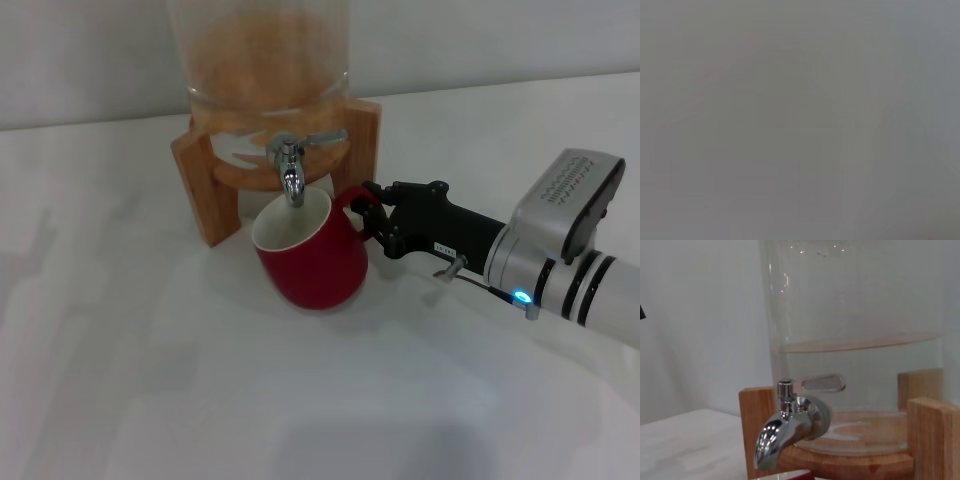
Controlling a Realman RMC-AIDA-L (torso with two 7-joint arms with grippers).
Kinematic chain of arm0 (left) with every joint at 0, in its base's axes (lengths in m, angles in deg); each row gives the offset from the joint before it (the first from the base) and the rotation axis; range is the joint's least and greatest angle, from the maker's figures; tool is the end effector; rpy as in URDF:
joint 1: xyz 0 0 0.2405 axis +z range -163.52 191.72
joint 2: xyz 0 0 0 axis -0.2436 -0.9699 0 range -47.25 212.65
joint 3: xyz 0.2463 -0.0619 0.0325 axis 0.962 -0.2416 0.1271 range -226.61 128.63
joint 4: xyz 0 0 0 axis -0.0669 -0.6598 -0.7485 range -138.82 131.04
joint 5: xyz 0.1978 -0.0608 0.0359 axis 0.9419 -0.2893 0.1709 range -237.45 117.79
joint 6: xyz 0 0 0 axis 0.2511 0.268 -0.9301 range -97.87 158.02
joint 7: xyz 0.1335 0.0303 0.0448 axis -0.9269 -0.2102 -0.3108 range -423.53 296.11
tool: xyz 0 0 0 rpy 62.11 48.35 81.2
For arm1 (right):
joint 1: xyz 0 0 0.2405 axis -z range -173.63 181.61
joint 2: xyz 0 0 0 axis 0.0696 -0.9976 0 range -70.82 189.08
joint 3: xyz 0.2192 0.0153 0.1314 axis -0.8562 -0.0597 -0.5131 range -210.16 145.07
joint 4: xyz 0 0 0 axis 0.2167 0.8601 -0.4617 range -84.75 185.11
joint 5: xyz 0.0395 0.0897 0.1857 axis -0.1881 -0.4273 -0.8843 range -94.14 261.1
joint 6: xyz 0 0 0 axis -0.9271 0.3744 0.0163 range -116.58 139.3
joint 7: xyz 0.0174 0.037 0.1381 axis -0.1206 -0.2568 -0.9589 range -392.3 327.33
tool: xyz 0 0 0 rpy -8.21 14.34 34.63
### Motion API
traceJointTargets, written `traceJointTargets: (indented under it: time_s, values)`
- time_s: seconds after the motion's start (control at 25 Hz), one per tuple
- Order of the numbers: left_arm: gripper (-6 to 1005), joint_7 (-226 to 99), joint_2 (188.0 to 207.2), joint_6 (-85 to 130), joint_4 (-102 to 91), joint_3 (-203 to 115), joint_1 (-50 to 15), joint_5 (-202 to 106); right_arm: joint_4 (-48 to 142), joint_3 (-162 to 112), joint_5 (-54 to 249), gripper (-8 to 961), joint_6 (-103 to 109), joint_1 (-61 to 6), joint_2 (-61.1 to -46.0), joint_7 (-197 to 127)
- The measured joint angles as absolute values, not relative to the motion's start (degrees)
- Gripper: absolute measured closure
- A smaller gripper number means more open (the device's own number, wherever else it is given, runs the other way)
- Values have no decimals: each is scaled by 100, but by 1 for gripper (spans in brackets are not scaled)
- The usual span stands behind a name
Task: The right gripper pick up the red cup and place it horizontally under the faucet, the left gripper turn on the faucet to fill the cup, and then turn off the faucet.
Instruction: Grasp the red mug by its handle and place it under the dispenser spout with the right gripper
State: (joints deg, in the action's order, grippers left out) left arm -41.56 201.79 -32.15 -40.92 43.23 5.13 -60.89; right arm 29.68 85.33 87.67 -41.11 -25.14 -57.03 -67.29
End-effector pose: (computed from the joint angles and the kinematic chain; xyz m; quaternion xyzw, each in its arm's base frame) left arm -0.3000 0.3191 0.0388 -0.6559 -0.2008 -0.4143 0.5982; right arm 0.2584 0.3531 -0.0728 -0.8620 0.2117 0.2950 0.3537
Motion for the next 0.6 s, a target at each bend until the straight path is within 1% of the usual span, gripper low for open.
traceJointTargets:
  time_s: [0.6]
  values:
    - [124,-4156,20181,-3251,-4089,4356,537,-6089,2966,8507,8734,798,-3829,-2572,-5707,-6729]
